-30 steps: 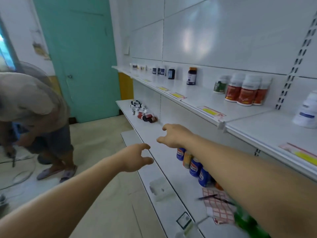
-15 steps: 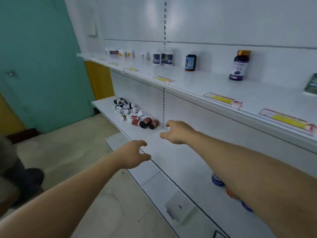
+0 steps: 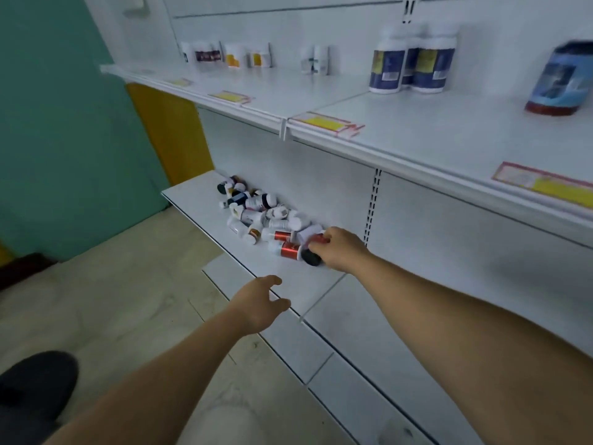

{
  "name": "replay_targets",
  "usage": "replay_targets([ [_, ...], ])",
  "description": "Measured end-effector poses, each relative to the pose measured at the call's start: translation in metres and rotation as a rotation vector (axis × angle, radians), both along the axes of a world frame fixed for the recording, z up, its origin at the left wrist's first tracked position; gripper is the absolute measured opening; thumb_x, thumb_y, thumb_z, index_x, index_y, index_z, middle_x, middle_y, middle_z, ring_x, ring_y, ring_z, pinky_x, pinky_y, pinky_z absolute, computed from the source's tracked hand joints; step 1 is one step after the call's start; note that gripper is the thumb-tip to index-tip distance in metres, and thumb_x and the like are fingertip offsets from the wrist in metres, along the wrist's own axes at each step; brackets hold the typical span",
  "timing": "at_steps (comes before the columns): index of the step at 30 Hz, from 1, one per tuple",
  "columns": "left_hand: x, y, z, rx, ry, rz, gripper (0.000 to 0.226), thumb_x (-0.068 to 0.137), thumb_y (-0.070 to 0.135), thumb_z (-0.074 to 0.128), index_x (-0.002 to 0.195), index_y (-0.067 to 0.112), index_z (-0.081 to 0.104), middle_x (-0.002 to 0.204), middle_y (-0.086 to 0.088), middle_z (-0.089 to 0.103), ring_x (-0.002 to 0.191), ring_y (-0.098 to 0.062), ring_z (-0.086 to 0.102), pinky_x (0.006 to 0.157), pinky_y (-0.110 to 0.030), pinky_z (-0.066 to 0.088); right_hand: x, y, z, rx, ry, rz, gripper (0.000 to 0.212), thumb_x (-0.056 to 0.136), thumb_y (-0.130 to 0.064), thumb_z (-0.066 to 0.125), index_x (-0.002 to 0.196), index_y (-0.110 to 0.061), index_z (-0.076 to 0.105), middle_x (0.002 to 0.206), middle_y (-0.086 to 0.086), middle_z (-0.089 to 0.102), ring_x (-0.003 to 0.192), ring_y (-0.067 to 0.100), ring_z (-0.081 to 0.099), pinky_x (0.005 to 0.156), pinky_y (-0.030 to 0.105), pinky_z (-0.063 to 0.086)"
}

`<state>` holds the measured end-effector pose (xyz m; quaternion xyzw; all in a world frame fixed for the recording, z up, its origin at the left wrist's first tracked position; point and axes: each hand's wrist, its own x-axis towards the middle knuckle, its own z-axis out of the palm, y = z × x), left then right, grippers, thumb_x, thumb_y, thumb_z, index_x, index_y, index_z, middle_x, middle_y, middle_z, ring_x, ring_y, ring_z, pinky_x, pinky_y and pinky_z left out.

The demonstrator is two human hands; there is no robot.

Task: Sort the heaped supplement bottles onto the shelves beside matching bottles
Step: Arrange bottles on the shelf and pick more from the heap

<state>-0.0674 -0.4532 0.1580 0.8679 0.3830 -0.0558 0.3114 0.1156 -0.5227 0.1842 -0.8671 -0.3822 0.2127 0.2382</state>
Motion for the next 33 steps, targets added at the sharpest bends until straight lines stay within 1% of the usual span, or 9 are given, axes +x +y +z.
replay_targets([
  [4, 0.012, 0.087, -0.023, -0.037, 0.045, -0.040, 0.056, 0.092, 0.042, 0.055, 0.142, 0.023, 0.038, 0.146, -0.003, 0.040, 0.131, -0.022, 0.042, 0.103, -0.030, 0.034, 0.008, 0.075, -0.037, -0.041, -0.033, -0.103, 0.056, 0.083, -0.066, 0.043, 0.114, -0.023, 0.061, 0.112, 0.006, 0.065, 0.098, 0.027, 0.060, 0.085, 0.038, 0.050],
  [8, 0.032, 0.179, -0.054, -0.016, 0.110, -0.136, 0.059, 0.090, 0.044, 0.057, 0.142, 0.023, 0.038, 0.145, -0.005, 0.040, 0.127, -0.023, 0.046, 0.102, -0.031, 0.037, 0.012, 0.132, -0.084, -0.066, -0.056, -0.167, 0.043, 0.085, -0.052, 0.055, 0.108, -0.016, 0.060, 0.106, 0.007, 0.063, 0.087, 0.023, 0.054, 0.057, 0.025, 0.031],
  [11, 0.049, 0.246, -0.082, -0.022, 0.164, -0.244, 0.061, 0.089, 0.045, 0.058, 0.143, 0.025, 0.036, 0.148, -0.004, 0.036, 0.128, -0.024, 0.044, 0.105, -0.034, 0.039, 0.008, 0.170, -0.116, -0.032, 0.004, -0.231, 0.036, 0.088, -0.040, 0.059, 0.115, -0.017, 0.055, 0.104, 0.006, 0.060, 0.092, 0.026, 0.057, 0.070, 0.029, 0.043],
  [15, 0.079, 0.320, -0.111, 0.079, 0.165, -0.385, 0.066, 0.086, 0.040, 0.063, 0.143, 0.022, 0.036, 0.144, -0.009, 0.039, 0.127, -0.028, 0.042, 0.102, -0.036, 0.039, 0.008, 0.217, -0.154, -0.071, -0.043, -0.251, 0.047, 0.088, -0.034, 0.061, 0.128, -0.016, 0.047, 0.110, 0.007, 0.063, 0.102, 0.027, 0.062, 0.080, 0.030, 0.047],
  [18, 0.111, 0.351, -0.133, 0.115, 0.072, -0.508, 0.054, 0.083, 0.033, 0.065, 0.130, 0.016, 0.048, 0.130, -0.010, 0.048, 0.123, -0.030, 0.045, 0.101, -0.042, 0.041, 0.015, 0.239, -0.177, -0.191, -0.136, -0.254, 0.059, 0.088, -0.027, 0.058, 0.142, -0.014, 0.035, 0.148, 0.009, 0.039, 0.129, 0.029, 0.044, 0.105, 0.039, 0.040],
  [21, 0.148, 0.360, -0.153, 0.202, 0.065, -0.651, 0.061, 0.087, 0.028, 0.060, 0.142, 0.013, 0.035, 0.139, -0.012, 0.042, 0.130, -0.032, 0.036, 0.107, -0.043, 0.034, 0.019, 0.247, -0.197, -0.383, -0.277, -0.200, 0.071, 0.091, -0.028, 0.056, 0.150, -0.016, 0.018, 0.158, 0.006, 0.016, 0.140, 0.028, 0.026, 0.113, 0.042, 0.028],
  [24, 0.170, 0.364, -0.169, 0.423, 0.128, -0.788, 0.069, 0.089, 0.035, 0.056, 0.147, 0.018, 0.023, 0.149, -0.009, 0.032, 0.136, -0.031, 0.026, 0.111, -0.045, 0.025, 0.012, 0.246, -0.208, -0.511, -0.419, -0.162, 0.077, 0.089, -0.031, 0.060, 0.149, -0.014, 0.016, 0.151, 0.011, 0.026, 0.135, 0.030, 0.031, 0.110, 0.043, 0.030],
  [29, 0.185, 0.370, -0.188, 0.583, 0.028, -0.795, 0.061, 0.085, 0.037, 0.063, 0.136, 0.021, 0.035, 0.139, -0.006, 0.042, 0.131, -0.029, 0.032, 0.108, -0.044, 0.028, 0.009, 0.239, -0.211, -0.499, -0.541, -0.107, 0.047, 0.090, -0.029, 0.056, 0.132, -0.015, 0.039, 0.132, 0.007, 0.046, 0.121, 0.025, 0.042, 0.099, 0.038, 0.034],
  [33, 0.192, 0.378, -0.185, 0.433, -0.130, -0.774, 0.053, 0.084, 0.031, 0.062, 0.133, 0.021, 0.043, 0.133, -0.005, 0.048, 0.124, -0.027, 0.041, 0.106, -0.040, 0.030, 0.006, 0.227, -0.196, -0.125, -0.363, -0.396, 0.042, 0.088, -0.038, 0.057, 0.124, -0.018, 0.049, 0.119, 0.001, 0.056, 0.111, 0.021, 0.051, 0.093, 0.034, 0.039],
])
